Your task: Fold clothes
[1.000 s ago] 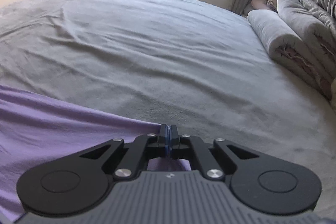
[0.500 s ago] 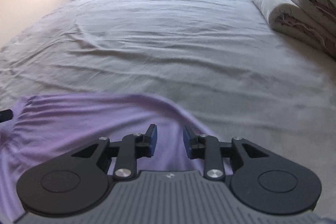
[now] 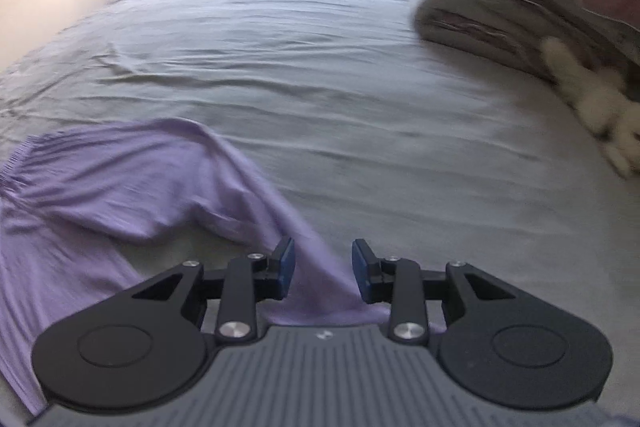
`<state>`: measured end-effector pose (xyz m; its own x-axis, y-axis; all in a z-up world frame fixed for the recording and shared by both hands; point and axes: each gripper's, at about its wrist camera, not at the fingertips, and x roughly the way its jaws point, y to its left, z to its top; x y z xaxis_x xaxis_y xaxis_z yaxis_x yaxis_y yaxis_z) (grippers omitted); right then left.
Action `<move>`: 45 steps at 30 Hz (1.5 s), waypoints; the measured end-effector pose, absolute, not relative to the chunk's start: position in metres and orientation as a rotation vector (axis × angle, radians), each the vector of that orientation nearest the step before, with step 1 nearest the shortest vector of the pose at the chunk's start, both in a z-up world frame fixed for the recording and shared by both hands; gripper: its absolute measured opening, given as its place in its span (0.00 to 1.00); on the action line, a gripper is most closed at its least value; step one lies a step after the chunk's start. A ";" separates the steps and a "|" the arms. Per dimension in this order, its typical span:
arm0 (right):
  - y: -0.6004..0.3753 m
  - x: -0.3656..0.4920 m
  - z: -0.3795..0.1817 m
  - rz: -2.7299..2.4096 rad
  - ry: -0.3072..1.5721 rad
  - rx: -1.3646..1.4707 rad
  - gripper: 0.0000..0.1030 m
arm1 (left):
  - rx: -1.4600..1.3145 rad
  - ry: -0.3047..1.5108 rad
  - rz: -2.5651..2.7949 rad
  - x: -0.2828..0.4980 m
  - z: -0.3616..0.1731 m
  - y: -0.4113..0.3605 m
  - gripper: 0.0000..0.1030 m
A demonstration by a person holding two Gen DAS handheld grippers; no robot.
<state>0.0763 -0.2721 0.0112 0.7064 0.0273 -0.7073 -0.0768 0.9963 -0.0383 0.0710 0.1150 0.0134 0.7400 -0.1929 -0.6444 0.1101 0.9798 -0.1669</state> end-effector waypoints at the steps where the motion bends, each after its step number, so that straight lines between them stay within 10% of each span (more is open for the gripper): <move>1: -0.284 0.072 0.011 0.040 0.787 -0.067 0.34 | -0.118 0.721 -0.184 0.073 0.013 0.106 0.51; 22: -0.403 0.018 -0.025 -0.031 0.873 0.056 0.33 | -0.081 0.771 -0.666 0.079 -0.019 -0.082 0.51; 24: -0.399 0.019 -0.025 -0.025 0.861 0.020 0.03 | -0.067 0.770 -0.709 0.077 -0.022 -0.098 0.51; 45: -0.429 0.026 0.037 -0.110 0.623 -0.073 0.03 | -0.002 0.753 -0.770 0.073 -0.022 -0.136 0.51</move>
